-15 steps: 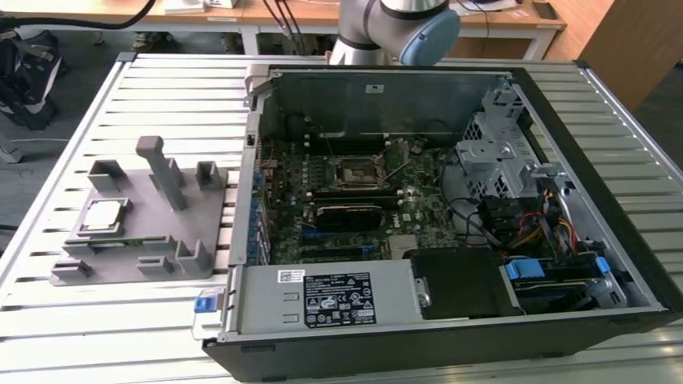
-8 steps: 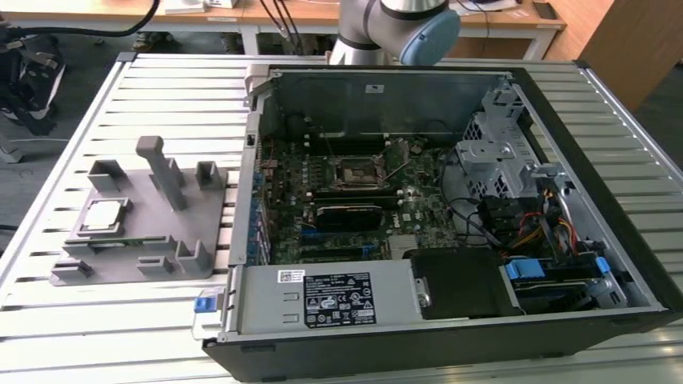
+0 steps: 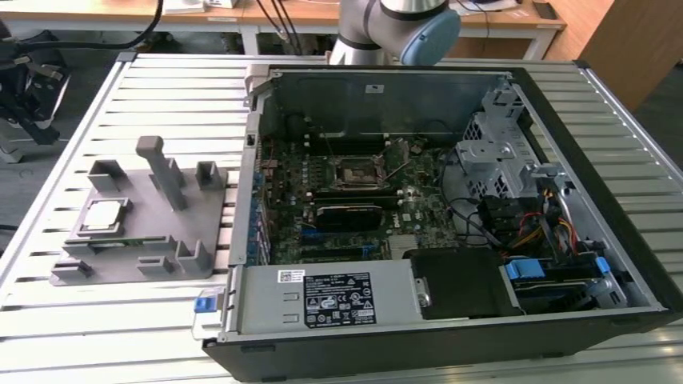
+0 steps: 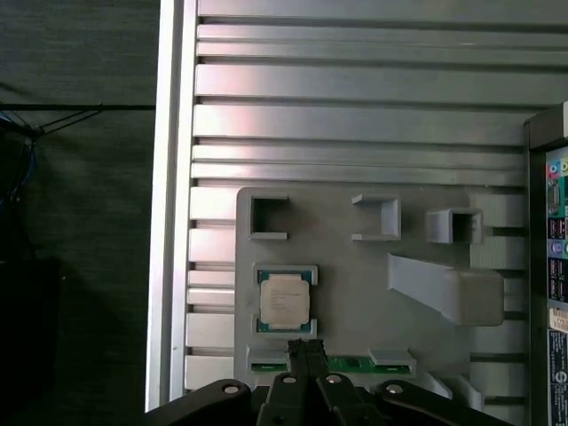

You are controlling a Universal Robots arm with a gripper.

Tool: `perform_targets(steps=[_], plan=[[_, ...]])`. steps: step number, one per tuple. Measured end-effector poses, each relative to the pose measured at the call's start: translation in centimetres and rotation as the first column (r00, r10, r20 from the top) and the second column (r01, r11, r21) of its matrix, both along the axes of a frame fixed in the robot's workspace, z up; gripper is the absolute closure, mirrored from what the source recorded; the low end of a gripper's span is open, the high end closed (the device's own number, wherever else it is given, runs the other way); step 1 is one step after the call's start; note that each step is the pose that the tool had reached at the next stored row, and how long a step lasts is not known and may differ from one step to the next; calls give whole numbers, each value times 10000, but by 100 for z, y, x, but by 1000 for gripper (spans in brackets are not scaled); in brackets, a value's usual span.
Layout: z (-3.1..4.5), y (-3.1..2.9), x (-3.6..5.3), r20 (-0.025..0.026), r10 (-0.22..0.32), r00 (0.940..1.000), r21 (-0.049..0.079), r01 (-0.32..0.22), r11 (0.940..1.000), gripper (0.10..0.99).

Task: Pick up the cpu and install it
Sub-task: 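Pick up the cpu and move it towards the insertion slot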

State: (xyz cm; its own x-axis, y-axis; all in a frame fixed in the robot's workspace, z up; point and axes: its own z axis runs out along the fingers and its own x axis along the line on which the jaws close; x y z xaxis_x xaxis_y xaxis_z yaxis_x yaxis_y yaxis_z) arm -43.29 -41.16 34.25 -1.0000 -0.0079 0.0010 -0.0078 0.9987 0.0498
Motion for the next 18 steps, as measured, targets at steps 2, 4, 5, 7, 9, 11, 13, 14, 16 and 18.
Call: perform_targets(steps=[2, 4, 5, 7, 9, 11, 13, 14, 16, 18], plan=[[-36, -1, 0, 1, 0, 10000, -4, 0, 10000, 980], [-66, -2, 0, 4, 1, 10000, -11, -1, 10000, 980], [-76, -3, 1, 4, 2, 10000, -18, -2, 10000, 980], [-89, -4, 1, 2, 2, 10000, -32, -2, 10000, 973], [-102, -4, 0, 4, 1, 10000, -31, -1, 10000, 855], [-117, -6, 0, 3, 0, 10000, -32, 0, 10000, 796], [-137, -9, 0, 5, 1, 10000, -31, -1, 10000, 737], [-146, -10, 0, 4, 1, 10000, -31, -1, 10000, 678], [-167, -12, 0, 4, 1, 10000, -32, -1, 10000, 620], [-195, -13, 0, 5, 1, 10000, -32, -1, 10000, 506]])
